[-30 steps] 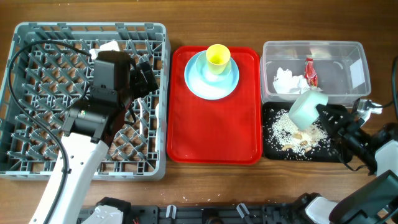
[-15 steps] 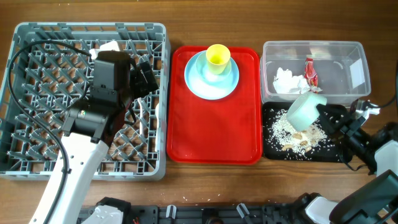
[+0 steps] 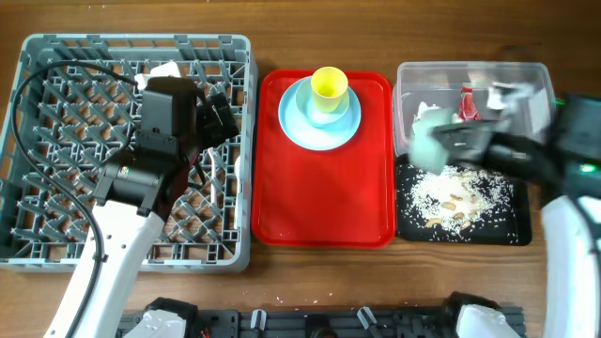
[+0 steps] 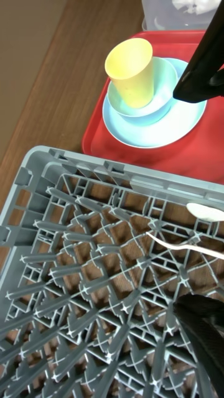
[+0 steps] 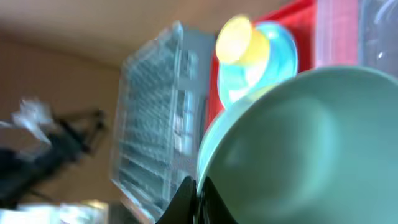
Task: Sort waste into correct bins and load items into the dishwasher rack
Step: 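Return the empty green bowl to the red tray and release it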
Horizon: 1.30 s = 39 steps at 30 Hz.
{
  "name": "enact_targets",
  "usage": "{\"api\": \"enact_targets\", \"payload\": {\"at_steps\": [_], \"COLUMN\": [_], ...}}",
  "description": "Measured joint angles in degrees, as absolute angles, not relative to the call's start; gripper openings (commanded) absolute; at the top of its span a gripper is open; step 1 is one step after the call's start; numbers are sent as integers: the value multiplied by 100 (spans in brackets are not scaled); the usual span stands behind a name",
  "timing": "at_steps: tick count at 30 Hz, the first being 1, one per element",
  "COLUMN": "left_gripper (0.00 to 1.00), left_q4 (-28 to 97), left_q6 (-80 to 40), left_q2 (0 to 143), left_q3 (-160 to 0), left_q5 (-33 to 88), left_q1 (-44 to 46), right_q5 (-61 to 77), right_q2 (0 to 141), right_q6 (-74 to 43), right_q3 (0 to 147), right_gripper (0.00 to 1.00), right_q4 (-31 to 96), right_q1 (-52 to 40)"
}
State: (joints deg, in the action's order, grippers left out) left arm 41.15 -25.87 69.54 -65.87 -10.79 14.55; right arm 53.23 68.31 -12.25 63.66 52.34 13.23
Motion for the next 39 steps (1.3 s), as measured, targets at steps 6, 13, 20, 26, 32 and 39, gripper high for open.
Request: {"api": "enact_targets", "payload": {"at_steps": [6,13,20,26,32,39], "left_gripper": [100,100,100,100,100,100], "left_q4": [4143,4152,4147,4152,4152,4150], "left_q6": [-2587,-2587,-2587,-2587,-2587,-2587], "left_q2": [6954,6954,6954,6954,6954,6954], "left_q3": [-6587,-6587,-6587,-6587,-6587,-6587], "left_q5": [-1079,-1079,-1079,-1079,-1079,-1079], "left_q1": [1455,1455,1455,1455,1455,1455], "right_q5": [1675,786,788,419,-716,-1076], "right_q2": [7046,8860,9028,7942,6683,4064], "right_q6": [-2276,-2873,-2775,-2222,-2080,-2633], "right_q3": [6471,6270,6364,7227,7293,7325], "right_gripper": [4,5,57,64,70,100], "right_q4": [5325,4593,4700,5452,6029,5852], "right_q1": [-3267,-4864,-4873,-4248,-3159,-987]}}
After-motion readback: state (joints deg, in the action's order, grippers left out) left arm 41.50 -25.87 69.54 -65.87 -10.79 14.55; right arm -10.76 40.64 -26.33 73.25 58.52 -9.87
